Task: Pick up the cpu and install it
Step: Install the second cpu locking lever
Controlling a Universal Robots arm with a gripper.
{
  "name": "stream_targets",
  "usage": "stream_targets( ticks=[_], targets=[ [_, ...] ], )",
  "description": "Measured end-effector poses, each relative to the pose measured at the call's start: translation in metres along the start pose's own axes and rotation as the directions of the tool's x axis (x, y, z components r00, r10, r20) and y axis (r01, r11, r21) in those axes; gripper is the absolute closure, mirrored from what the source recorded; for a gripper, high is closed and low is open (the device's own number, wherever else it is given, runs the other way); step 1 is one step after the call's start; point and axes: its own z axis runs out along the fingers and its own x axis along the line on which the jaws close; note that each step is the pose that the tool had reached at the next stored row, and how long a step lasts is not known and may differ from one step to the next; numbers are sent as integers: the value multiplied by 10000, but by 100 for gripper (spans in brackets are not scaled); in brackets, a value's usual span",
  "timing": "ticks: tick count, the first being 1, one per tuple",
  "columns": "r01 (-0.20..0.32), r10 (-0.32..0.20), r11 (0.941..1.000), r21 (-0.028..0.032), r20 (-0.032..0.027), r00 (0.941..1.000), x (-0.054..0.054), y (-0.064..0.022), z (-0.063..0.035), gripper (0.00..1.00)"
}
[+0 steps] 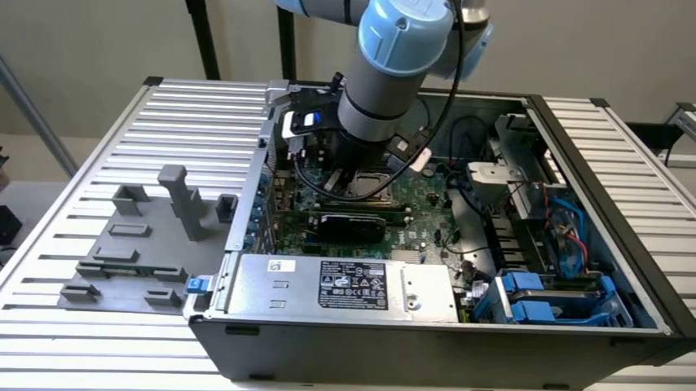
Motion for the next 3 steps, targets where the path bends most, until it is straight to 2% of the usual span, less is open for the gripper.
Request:
stream_targets(
  ticks=[3],
  targets=[
    [0,0,10000,0,0,10000,0,0,0,89]
  ],
)
